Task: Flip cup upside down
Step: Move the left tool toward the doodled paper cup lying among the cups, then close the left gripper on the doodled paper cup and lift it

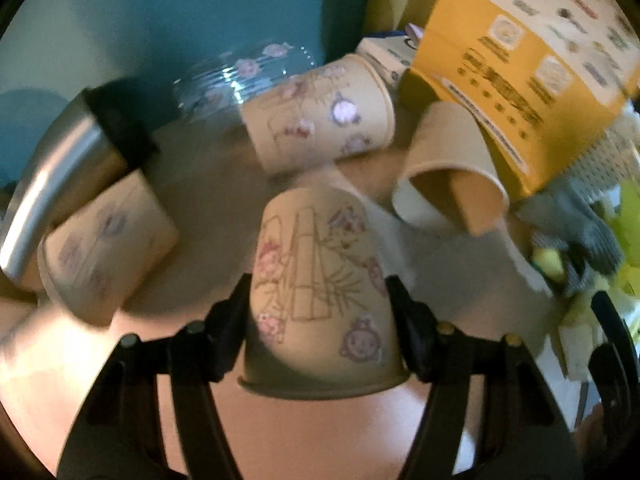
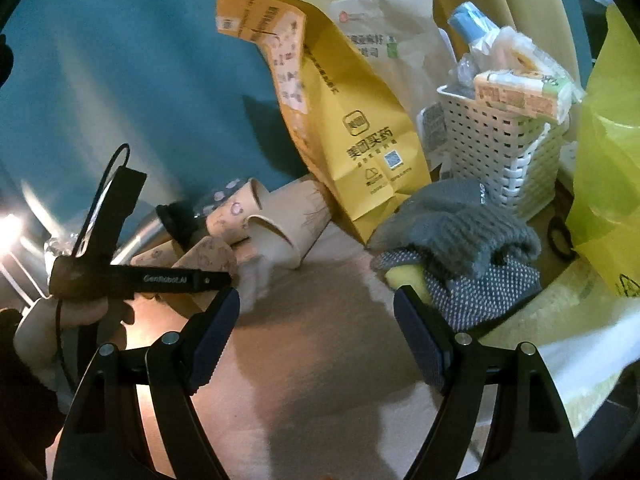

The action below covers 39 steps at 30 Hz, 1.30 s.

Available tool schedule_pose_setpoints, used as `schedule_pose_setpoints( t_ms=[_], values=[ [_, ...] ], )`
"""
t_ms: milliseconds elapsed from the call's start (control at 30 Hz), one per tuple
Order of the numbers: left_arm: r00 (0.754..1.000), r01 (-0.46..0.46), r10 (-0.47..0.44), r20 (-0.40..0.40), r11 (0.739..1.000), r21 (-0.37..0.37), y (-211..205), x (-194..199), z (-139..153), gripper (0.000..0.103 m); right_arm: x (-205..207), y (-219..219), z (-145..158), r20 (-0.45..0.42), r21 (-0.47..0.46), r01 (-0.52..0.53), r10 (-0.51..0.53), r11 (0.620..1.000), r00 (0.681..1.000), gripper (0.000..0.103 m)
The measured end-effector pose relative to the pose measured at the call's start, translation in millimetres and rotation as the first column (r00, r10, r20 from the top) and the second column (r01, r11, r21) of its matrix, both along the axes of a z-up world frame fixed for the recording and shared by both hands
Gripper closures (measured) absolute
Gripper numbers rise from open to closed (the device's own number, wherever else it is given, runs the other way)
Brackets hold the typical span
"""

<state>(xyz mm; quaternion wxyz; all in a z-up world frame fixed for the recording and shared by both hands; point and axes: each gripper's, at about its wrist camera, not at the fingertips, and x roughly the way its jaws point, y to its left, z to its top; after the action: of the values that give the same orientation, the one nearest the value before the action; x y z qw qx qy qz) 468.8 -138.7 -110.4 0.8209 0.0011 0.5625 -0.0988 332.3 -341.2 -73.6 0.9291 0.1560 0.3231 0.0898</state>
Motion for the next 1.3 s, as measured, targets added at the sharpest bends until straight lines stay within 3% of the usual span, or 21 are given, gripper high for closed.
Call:
schedule_pose_setpoints(
  t_ms=[167, 400, 600, 733, 967, 1300],
  values=[
    [0.999, -0.027, 0.027, 0.017, 0.999, -0.041, 13.5, -57.4, 20.7, 0.038, -29.3, 13.8, 13.1, 0.007, 0.003, -0.036, 0.036, 0.999, 0.999, 0.021],
    [0.994, -0.107, 0.107, -0.005, 0.987, -0.121, 50.1, -185.3, 32.7, 0.038, -81.3, 47.4, 19.0, -0.004, -0.018, -0.140, 0.140, 0.990, 0.990, 0.021],
    [0.971, -0.238, 0.236, -0.031, 0.953, -0.189, 85.5, -298.6, 39.6, 0.038, -127.4, 80.9, 12.7, -0.048, -0.037, -0.254, 0.253, 0.966, 0.966, 0.021],
    [0.954, -0.297, 0.297, -0.031, 0.931, -0.214, 96.8, -343.7, 36.9, 0.037, -159.1, 105.0, 8.6, -0.069, -0.049, -0.330, 0.326, 0.943, 0.943, 0.021],
    [0.940, -0.340, 0.338, -0.046, 0.916, -0.212, 119.5, -382.1, 11.5, 0.037, -194.2, 142.0, -7.4, -0.118, -0.060, -0.420, 0.412, 0.905, 0.904, 0.021],
    [0.942, -0.333, 0.331, -0.054, 0.905, -0.264, 129.5, -382.8, 2.4, 0.036, -203.0, 163.5, -7.0, -0.137, -0.087, -0.431, 0.418, 0.898, 0.898, 0.021]
  ],
)
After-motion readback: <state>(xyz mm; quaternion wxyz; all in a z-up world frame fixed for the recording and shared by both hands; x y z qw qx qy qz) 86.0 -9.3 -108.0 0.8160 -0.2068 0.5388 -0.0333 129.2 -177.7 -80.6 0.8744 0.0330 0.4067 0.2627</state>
